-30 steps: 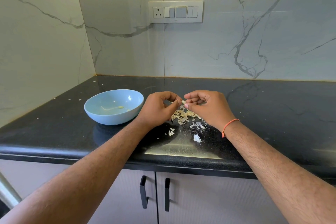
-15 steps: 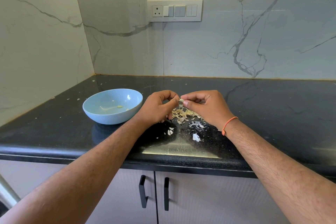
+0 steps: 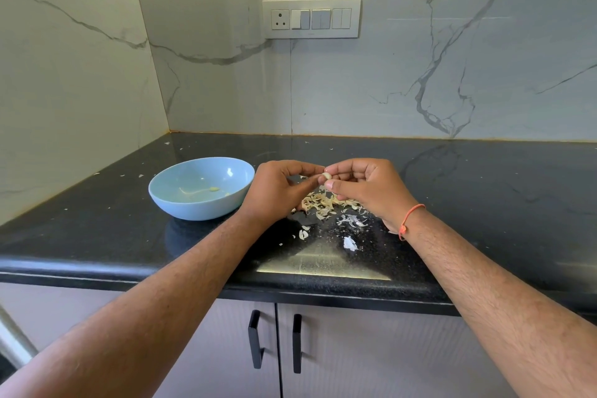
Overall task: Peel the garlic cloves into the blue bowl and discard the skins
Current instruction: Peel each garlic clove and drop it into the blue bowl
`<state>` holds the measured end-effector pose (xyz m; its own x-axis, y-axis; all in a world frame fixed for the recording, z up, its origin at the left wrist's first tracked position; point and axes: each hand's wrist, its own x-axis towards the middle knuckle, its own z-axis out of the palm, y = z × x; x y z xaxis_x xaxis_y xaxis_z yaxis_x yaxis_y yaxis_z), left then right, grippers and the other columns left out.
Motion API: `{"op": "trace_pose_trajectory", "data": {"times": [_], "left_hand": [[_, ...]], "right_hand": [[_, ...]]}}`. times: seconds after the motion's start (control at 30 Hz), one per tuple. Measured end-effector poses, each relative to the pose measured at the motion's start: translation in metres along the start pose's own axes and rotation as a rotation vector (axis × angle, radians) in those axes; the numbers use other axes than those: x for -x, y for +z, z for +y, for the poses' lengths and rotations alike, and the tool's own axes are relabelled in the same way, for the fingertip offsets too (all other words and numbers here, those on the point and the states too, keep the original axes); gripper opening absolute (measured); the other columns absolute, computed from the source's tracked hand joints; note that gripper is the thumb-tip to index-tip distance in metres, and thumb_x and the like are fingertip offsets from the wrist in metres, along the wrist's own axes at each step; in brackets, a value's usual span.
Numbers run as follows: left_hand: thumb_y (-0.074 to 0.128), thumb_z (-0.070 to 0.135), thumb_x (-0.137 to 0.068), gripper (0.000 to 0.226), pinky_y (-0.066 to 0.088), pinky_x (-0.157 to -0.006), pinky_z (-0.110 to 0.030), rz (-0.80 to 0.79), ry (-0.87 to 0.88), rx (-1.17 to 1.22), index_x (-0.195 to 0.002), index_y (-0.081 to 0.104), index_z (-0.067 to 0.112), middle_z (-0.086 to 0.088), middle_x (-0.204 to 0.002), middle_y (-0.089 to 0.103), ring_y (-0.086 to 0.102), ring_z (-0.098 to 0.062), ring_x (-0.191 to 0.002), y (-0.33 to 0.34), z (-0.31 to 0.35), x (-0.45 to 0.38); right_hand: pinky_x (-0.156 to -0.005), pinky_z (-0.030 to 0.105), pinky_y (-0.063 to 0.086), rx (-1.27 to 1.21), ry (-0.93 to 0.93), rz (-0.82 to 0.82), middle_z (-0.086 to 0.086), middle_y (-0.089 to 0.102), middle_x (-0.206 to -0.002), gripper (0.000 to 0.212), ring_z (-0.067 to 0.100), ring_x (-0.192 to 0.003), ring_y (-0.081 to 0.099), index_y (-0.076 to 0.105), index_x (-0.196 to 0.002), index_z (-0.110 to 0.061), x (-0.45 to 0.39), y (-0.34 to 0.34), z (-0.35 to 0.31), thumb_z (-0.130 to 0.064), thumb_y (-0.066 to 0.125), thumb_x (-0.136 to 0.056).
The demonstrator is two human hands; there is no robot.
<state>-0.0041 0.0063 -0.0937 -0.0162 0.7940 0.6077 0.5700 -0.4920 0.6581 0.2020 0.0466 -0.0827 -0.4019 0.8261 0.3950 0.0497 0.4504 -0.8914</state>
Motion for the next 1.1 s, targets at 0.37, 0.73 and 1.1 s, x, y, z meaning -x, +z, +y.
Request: {"op": "trace_pose_trajectory", "data": {"times": [0.37,0.73,1.1], "left_hand": [[0.076,0.033,-0.097,0.014,0.054,-0.049,-0.026,0.018,-0.030,-0.045,-0.100,0.082,0.021,0.012,-0.082,0.078,0.066,-0.016,-0.046,0.000,-0.001,-0.002],[0.075,0.033,-0.098,0.013,0.038,-0.053,-0.009,0.026,0.050,-0.158,-0.094,0.082,0.023,0.018,-0.075,0.074,0.058,0.004,-0.051,0.002,0.003,0.000],[0.071,0.025,-0.098,0.012,0.044,-0.068,-0.024,-0.045,0.218,-0.397,-0.100,0.081,0.019,0.009,-0.090,0.076,0.057,0.008,-0.069,-0.039,0.038,-0.009]], "right_hand": [[-0.080,0.023,0.059,0.393,-0.178,0.073,-0.009,0.073,-0.094,0.024,0.009,-0.084,0.069,0.082,-0.108,-0.029,-0.004,-0.001,0.010,-0.011,0.073,-0.095],[-0.063,0.018,0.044,0.622,-0.308,0.130,-0.014,0.069,-0.091,0.006,0.010,-0.067,0.057,0.082,-0.095,-0.032,0.000,-0.003,0.007,-0.030,0.079,-0.090],[-0.062,0.030,0.051,0.584,-0.325,0.213,-0.011,0.070,-0.082,0.006,0.011,-0.064,0.057,0.081,-0.091,-0.027,0.008,0.014,-0.016,-0.027,0.076,-0.094]]}}
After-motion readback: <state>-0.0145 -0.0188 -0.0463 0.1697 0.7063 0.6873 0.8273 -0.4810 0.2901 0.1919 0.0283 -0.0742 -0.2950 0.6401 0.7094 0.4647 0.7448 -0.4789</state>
